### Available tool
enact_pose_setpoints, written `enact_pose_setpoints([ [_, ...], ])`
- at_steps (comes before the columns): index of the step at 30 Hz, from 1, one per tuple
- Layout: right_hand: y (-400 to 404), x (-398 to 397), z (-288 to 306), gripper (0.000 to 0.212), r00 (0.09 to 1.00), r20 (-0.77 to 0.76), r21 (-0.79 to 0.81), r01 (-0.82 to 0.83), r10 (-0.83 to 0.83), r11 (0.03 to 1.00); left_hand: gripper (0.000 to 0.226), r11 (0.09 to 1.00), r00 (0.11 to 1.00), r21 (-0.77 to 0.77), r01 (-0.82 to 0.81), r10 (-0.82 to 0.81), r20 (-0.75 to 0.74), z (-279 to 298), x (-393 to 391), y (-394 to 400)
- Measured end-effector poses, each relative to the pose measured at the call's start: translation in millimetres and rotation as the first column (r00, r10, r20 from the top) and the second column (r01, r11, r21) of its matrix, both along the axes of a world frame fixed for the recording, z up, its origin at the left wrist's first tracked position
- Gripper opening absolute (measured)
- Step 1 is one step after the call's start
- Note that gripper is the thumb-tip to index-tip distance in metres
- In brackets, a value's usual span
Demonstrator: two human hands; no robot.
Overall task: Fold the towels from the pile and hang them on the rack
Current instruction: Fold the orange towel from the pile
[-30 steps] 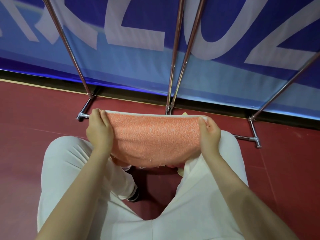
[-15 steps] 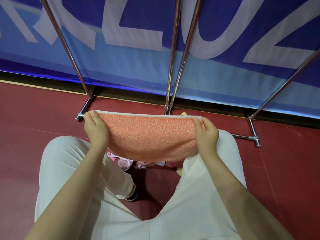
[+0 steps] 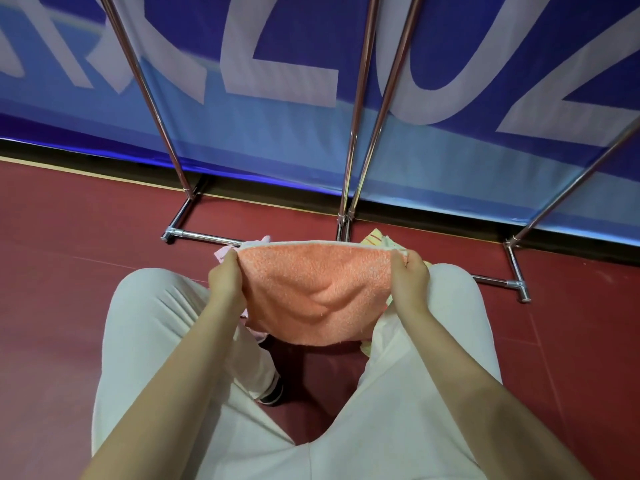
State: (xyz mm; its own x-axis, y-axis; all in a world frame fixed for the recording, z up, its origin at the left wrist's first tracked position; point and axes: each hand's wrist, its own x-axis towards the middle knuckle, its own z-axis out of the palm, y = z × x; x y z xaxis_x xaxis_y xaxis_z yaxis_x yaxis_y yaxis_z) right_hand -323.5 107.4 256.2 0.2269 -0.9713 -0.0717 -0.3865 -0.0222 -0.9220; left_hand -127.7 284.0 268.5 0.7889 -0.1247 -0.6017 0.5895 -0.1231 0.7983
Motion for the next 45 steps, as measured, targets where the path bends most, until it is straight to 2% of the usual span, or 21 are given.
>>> enact_pose_setpoints([
  [1,0,2,-2,0.033,1.0,-0.01,0.041,-0.013,0.013,0.999,0.033,1.0,1.0,-0.02,0.006,-0.006,0.0,1,-4,-1],
  [4,3,9,-5,0.034,0.999,-0.011,0.119,-0.044,0.046,0.992,0.015,0.995,0.996,-0.074,0.073,-0.07,0.049,7,-17,-11],
  [8,12,17,-2,0.028,0.994,0.066,0.16,-0.091,0.082,0.983,0.024,0.984,0.981,-0.029,0.176,-0.173,0.084,9,-36,-30],
  [11,23,24,1,0.027,0.984,0.115,0.137,-0.149,0.134,0.979,0.04,0.98,0.967,-0.01,0.201,-0.197,0.163,20,-53,-44],
  [13,29,30,1,0.026,0.976,0.142,0.091,-0.176,0.162,0.98,0.036,0.975,0.963,-0.028,0.219,-0.212,0.168,23,-65,-53],
  [16,37,39,2,0.016,0.975,0.152,0.038,-0.172,0.164,0.984,0.023,0.977,0.981,-0.101,0.186,-0.179,0.072,26,-82,-62],
  [21,46,45,5,0.023,0.968,0.204,0.002,-0.148,0.144,0.989,0.035,0.968,0.971,-0.151,0.199,-0.174,0.166,42,-102,-70],
  [23,49,46,8,0.024,0.957,0.232,0.019,-0.182,0.173,0.983,0.029,0.971,0.972,-0.15,0.188,-0.162,0.171,38,-96,-67],
  [25,52,47,12,0.02,0.928,0.293,0.033,-0.25,0.23,0.968,0.012,0.972,0.981,-0.175,0.154,-0.13,0.144,17,-79,-67],
  [27,58,47,16,0.027,0.885,0.345,0.012,-0.338,0.313,0.941,0.054,0.97,0.986,-0.194,0.144,-0.125,0.106,-8,-62,-68],
  [29,60,47,17,0.037,0.871,0.298,-0.043,-0.396,0.391,0.917,0.08,0.973,0.986,-0.168,0.157,-0.144,0.082,-30,-50,-67],
  [30,60,48,18,0.037,0.873,0.262,-0.073,-0.408,0.412,0.91,0.08,0.969,0.987,-0.19,0.156,-0.146,0.067,-32,-49,-66],
  [35,58,52,12,0.021,0.907,0.115,-0.181,-0.381,0.404,0.907,0.038,0.945,0.977,-0.249,0.21,-0.197,0.076,-4,-64,-53],
  [39,57,53,5,0.002,0.912,-0.069,-0.388,-0.398,0.404,0.831,0.01,0.939,0.967,-0.232,0.256,-0.245,0.074,10,-65,-48],
  [40,55,53,4,0.007,0.916,-0.091,-0.436,-0.389,0.391,0.811,0.007,0.939,0.959,-0.197,0.282,-0.271,0.083,11,-65,-47],
  [41,53,52,3,0.013,0.918,-0.094,-0.474,-0.382,0.386,0.793,0.007,0.944,0.956,-0.158,0.29,-0.281,0.079,13,-67,-47],
  [43,53,51,5,0.019,0.907,-0.09,-0.487,-0.4,0.411,0.776,0.024,0.95,0.954,-0.093,0.298,-0.292,0.073,5,-61,-49],
  [45,53,48,7,0.016,0.893,-0.105,-0.445,-0.435,0.437,0.783,0.044,0.959,0.961,-0.069,0.275,-0.272,0.051,-5,-56,-51],
])
